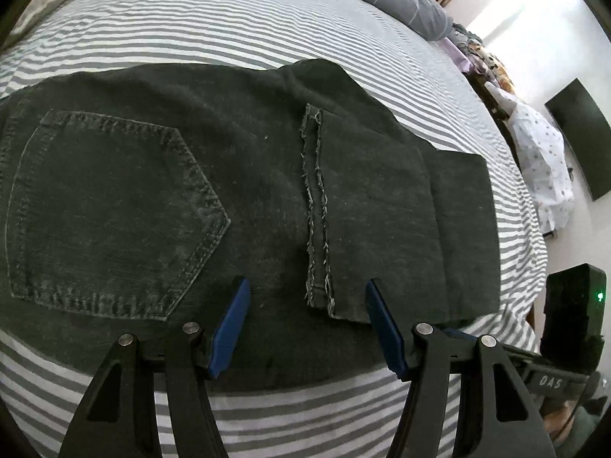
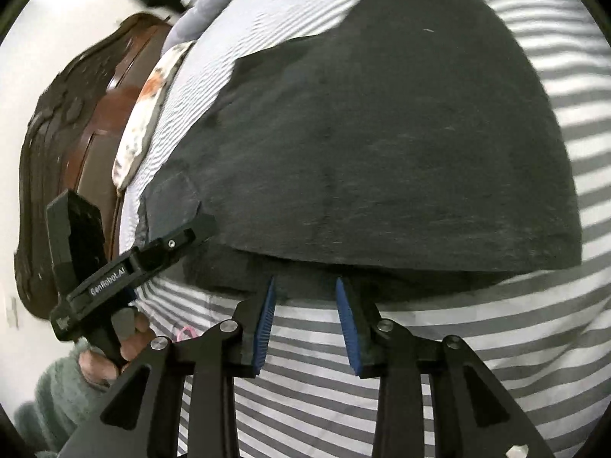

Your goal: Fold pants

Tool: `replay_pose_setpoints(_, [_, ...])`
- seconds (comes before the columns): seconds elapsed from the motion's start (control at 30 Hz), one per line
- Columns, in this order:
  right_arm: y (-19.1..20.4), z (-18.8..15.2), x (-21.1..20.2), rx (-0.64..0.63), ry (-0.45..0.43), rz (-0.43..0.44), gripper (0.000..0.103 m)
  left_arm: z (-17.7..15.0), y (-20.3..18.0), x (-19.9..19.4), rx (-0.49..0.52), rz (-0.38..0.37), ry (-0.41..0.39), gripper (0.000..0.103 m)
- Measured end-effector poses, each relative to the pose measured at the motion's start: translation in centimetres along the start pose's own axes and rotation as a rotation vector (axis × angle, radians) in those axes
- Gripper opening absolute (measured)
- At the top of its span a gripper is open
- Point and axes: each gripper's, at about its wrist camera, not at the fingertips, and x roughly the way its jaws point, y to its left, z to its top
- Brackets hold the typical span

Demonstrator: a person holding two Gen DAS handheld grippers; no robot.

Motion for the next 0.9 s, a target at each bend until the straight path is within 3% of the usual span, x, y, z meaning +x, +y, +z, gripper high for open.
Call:
replay_pose_setpoints(0.13, [-1.7, 0.8, -1.3, 0.051, -0.048, -0.012, 0.034, 0.1, -1.1, 0.1, 0.04, -0.02, -0.015, 0.062])
replay_pose_setpoints(0.2, [-2.4, 1.2, -1.8, 0.074, -0.066, -0.028, 0.034, -0.1, -1.8, 0.4, 0.066, -0.034, -0.007, 0.054])
replay_pose_setpoints(0.23, [-3.0, 1.4, -2.1, 0.089, -0.076, -0.03, 0.034, -0.1, -2.2, 0.6, 0.079, -0.032, -0.005, 0.043])
replay_pose_setpoints(0.27, [-3.4, 1.5, -2.4, 0.102, -0.082, -0.034, 0.035, -0.1, -2.7, 0.9, 0.096, -0.03, 0.002, 0.026])
replay_pose_setpoints(0.37, [-4.3, 1.6, -3.0, 0.132, -0.09, -0.028, 0.037, -0.2, -2.9, 1.2, 0.087, -0.026, -0.009, 0.006])
replay_pose_setpoints(0.57, [-5.3, 1.5, -4.2, 0.171, -0.101, -0.074, 0.039, -0.7, -3.1, -0.6, 0.072, -0.061, -0.07, 0.005])
replay_pose_setpoints(0.73, [-7.5, 1.3, -5.1, 0.272, -0.132, -0.106, 0.038, -1.9, -3.1, 0.9, 0.081, -0.016, -0.037, 0.005])
replay_pose_setpoints(0.9, [-7.0, 1.7, -4.8, 0.245, -0.106, -0.137, 0.039, -1.5, -2.9, 1.8, 0.069, 0.002, -0.014, 0.007])
